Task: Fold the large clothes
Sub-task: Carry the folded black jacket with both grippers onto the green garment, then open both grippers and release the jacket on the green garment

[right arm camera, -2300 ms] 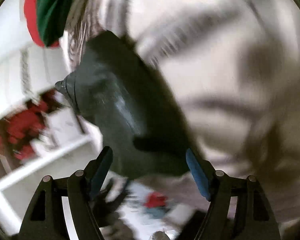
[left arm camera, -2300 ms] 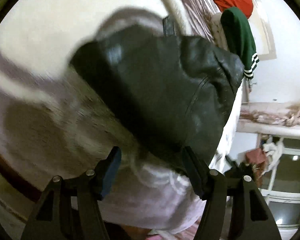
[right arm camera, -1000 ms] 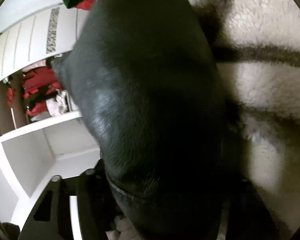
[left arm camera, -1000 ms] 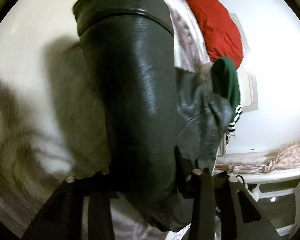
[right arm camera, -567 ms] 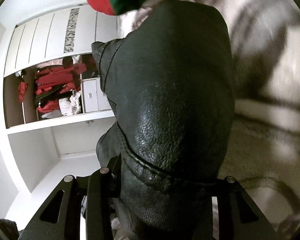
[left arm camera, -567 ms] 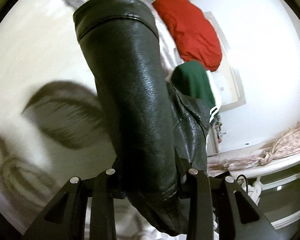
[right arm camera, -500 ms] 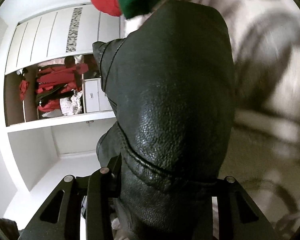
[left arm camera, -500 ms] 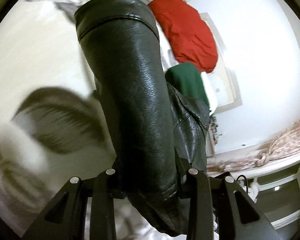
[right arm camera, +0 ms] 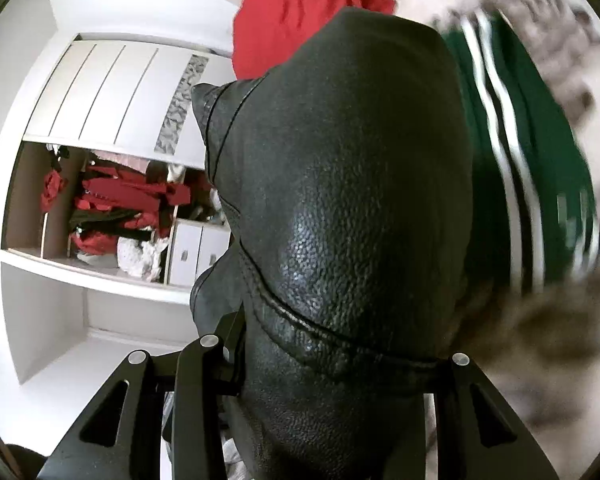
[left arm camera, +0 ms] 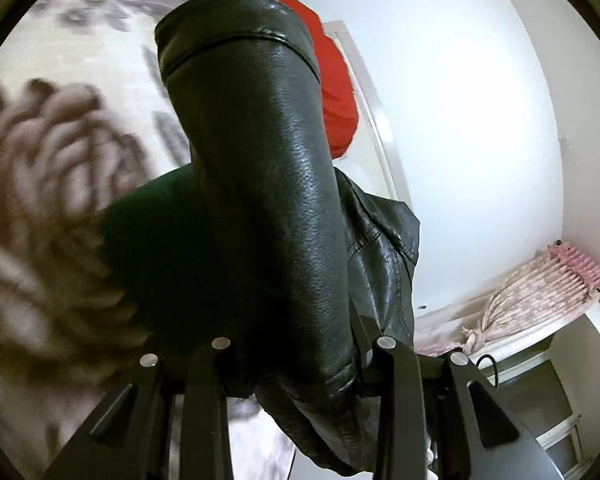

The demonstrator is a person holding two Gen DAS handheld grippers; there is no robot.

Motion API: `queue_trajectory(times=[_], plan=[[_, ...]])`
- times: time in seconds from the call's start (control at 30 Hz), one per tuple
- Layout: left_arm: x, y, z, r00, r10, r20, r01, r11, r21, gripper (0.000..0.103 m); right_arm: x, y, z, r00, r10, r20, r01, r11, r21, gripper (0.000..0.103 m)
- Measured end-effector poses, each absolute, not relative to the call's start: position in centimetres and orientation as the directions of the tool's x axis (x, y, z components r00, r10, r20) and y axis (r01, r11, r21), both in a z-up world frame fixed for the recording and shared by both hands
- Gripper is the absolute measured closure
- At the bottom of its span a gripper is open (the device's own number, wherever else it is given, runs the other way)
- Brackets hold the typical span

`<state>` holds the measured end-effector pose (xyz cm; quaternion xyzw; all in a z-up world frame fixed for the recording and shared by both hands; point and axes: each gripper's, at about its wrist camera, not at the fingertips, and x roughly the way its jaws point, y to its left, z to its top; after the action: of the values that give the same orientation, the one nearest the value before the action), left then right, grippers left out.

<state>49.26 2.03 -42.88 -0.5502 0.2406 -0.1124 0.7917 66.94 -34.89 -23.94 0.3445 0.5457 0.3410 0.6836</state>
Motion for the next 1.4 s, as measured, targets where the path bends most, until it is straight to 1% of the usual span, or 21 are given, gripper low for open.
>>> queue_trajectory(times=[0.13,0.3,0.37,0.4,0.53,0.57,0.6,0.67,0.7,0.73,0.77,0.8,0.83,0.93,1.0,1.03,1.07,1.1,1.17,1.27,1.4], plan=[[55.1,1.9,-46.0,0.860,-0.444,-0.253,-0.088,0.359,-0.929,0.074,76.3,-35.4,-25.3,0.161,0.827,-0.538,-0.107,0.557,0.824,0.063],[57.6,1.7,-52.6,0.830,-0.465,-0.309,-0.126,0.382,-0.916,0.073,82.2,-35.1,-32.5,0.085,0.818,-0.568,-0.100,0.575,0.812,0.062],[57.6,1.9,-54.1,0.816,-0.480,-0.320,-0.124,0.395,-0.910,0.072,83.3,-35.4,-35.9,0.052,0.811,-0.583,-0.085,0.585,0.807,0.062],[57.6,2.0,-54.6,0.808,-0.490,-0.327,-0.122,0.405,-0.906,0.069,83.9,-35.7,-36.9,0.043,0.809,-0.587,-0.077,0.588,0.805,0.061],[57.2,2.6,-54.0,0.769,-0.534,-0.352,-0.115,0.425,-0.898,0.067,84.4,-37.2,-39.4,0.010,0.816,-0.578,-0.019,0.578,0.816,0.054],[57.1,2.6,-53.5,0.751,-0.547,-0.371,-0.128,0.431,-0.893,0.067,84.3,-37.5,-39.2,0.007,0.807,-0.590,-0.004,0.590,0.807,0.049],[57.1,2.7,-53.2,0.728,-0.558,-0.399,-0.146,0.442,-0.885,0.064,83.6,-37.7,-39.7,0.004,0.795,-0.606,-0.004,0.607,0.795,0.047],[57.4,2.7,-52.5,0.686,-0.575,-0.447,-0.177,0.464,-0.868,0.063,83.0,-37.5,-38.9,0.007,0.745,-0.668,-0.002,0.668,0.745,0.039],[57.2,2.7,-52.1,0.671,-0.579,-0.463,-0.183,0.475,-0.861,0.060,82.5,-37.5,-38.4,0.014,0.716,-0.697,-0.006,0.698,0.716,0.036],[56.8,2.8,-51.7,0.656,-0.582,-0.481,-0.188,0.491,-0.851,0.046,82.2,-37.7,-37.9,0.023,0.689,-0.724,-0.010,0.725,0.689,0.033],[56.5,2.7,-51.1,0.641,-0.580,-0.502,-0.186,0.518,-0.835,0.036,81.8,-37.8,-37.4,0.039,0.665,-0.746,-0.012,0.747,0.665,0.030],[56.0,2.7,-50.3,0.642,-0.561,-0.523,-0.177,0.555,-0.813,0.014,81.5,-38.0,-36.9,0.053,0.648,-0.760,0.000,0.761,0.649,0.029],[55.5,2.7,-49.5,0.655,-0.539,-0.530,-0.162,0.585,-0.795,0.002,81.1,-38.2,-36.4,0.071,0.628,-0.775,0.012,0.776,0.630,0.029],[53.7,3.1,-47.4,0.660,-0.476,-0.580,-0.128,0.690,-0.712,0.001,79.9,-39.0,-34.6,0.144,0.519,-0.842,0.026,0.849,0.528,0.022],[52.4,3.5,-45.9,0.660,-0.408,-0.631,-0.105,0.781,-0.615,0.001,78.3,-38.2,-32.4,0.222,0.355,-0.908,-0.002,0.931,0.364,0.020],[52.3,3.2,-45.1,0.662,-0.373,-0.651,-0.103,0.814,-0.571,0.000,77.2,-37.6,-31.6,0.253,0.302,-0.919,-0.013,0.951,0.309,0.019],[52.6,2.0,-43.6,0.664,-0.323,-0.674,-0.103,0.854,-0.510,0.000,76.1,-37.1,-30.6,0.287,0.214,-0.934,-0.023,0.976,0.217,0.015],[51.8,1.9,-42.7,0.669,-0.263,-0.695,-0.097,0.896,-0.433,0.000,74.8,-36.0,-29.6,0.319,0.126,-0.939,-0.022,0.992,0.126,0.014],[51.3,0.8,-41.5,0.669,-0.189,-0.719,-0.092,0.938,-0.333,0.000,72.1,-34.2,-28.0,0.375,-0.001,-0.927,-0.021,1.000,-0.010,0.014],[49.9,0.6,-39.8,0.649,-0.080,-0.756,-0.082,0.981,-0.175,0.000,68.6,-33.7,-26.6,0.396,-0.062,-0.916,-0.014,0.997,-0.073,0.013],[48.7,1.2,-36.4,0.640,-0.025,-0.768,-0.076,0.992,-0.096,0.000,63.7,-32.2,-23.1,0.415,-0.116,-0.902,0.051,0.993,-0.104,0.013]])
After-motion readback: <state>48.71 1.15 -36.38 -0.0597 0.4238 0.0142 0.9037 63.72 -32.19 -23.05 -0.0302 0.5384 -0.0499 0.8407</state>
